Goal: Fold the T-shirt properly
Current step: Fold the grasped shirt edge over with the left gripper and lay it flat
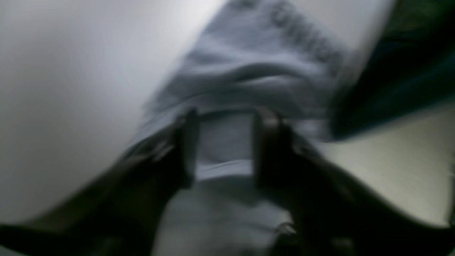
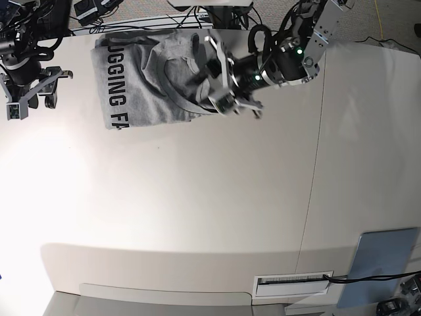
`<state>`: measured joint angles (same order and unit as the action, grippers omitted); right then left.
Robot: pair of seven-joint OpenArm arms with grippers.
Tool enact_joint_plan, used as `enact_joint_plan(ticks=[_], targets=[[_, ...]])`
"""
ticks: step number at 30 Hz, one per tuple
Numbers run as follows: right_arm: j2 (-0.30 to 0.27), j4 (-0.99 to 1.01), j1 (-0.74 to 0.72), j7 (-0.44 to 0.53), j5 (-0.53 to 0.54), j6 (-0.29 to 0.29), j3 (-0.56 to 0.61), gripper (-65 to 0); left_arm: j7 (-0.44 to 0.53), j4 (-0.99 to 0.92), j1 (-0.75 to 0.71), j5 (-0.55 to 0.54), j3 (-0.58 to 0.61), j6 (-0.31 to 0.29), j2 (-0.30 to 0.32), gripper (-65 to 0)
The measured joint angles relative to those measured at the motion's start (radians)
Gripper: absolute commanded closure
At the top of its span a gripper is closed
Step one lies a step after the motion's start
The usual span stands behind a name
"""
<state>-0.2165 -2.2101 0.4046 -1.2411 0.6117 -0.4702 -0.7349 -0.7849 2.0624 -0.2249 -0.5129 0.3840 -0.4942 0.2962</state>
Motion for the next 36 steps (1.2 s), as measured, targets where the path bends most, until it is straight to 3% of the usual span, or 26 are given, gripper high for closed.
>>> enact_joint_plan(ticks=[1, 3, 8, 11, 14, 16, 20, 24, 27, 29, 33, 36], targets=[[0.001, 0.0, 0.0, 0.0, 0.03, 0.0, 0.002, -25.7, 0.004, 0.0, -0.006, -0.04, 0.001, -0.035, -0.005, -8.8], [0.0, 0.0, 0.0, 0.0, 0.044, 0.0, 0.027, -21.2, 0.001, -0.003, -0.028, -0.043, 0.001, -0.042, -0.036, -0.7], [0.0, 0.0, 0.002, 0.05, -0.09, 0.0, 0.19, -8.8, -0.015, -0.113, -0.054, -0.033, 0.001, -0.049, -0.106, 0.0], [0.0, 0.0, 0.0, 0.098, -0.186, 0.016, 0.277, -7.9, -0.036, -0.204, -0.063, 0.005, 0.001, -0.102, -0.129, 0.0], [0.0, 0.0, 0.0, 0.117, -0.259, 0.042, 0.334, -7.9, -0.063, -0.28, -0.064, 0.032, 0.001, -0.106, -0.13, 0.0], [0.0, 0.001, 0.0, 0.135, -0.301, 0.054, 0.36, -7.9, -0.073, -0.32, -0.062, 0.113, 0.001, -0.117, -0.129, 0.0], [0.0, 0.003, 0.0, 0.151, -0.323, 0.074, 0.378, -7.9, 0.005, -0.382, -0.039, 0.192, 0.005, -0.126, -0.102, 0.0], [-0.002, 0.055, -0.001, 0.172, -0.324, 0.077, 0.378, -7.8, 0.146, -0.411, 0.033, 0.289, 0.008, -0.035, -0.033, 0.0], [-0.002, 0.12, 0.0, 0.279, -0.323, 0.076, 0.378, -7.8, 0.193, -0.414, 0.095, 0.361, 0.005, 0.051, 0.025, 0.0], [-0.001, 0.163, -0.01, 0.345, -0.319, 0.074, 0.378, -7.8, 0.192, -0.42, 0.132, 0.383, 0.003, 0.125, 0.045, 0.0], [0.0, 0.237, -0.064, 0.349, -0.323, 0.079, 0.378, -7.6, 0.103, -0.42, 0.2, 0.326, -0.011, 0.275, 0.054, 0.0], [0.001, 0.28, -0.125, 0.352, -0.322, 0.076, 0.379, -7.4, 0.072, -0.355, 0.197, 0.229, -0.049, 0.252, 0.059, 0.0]])
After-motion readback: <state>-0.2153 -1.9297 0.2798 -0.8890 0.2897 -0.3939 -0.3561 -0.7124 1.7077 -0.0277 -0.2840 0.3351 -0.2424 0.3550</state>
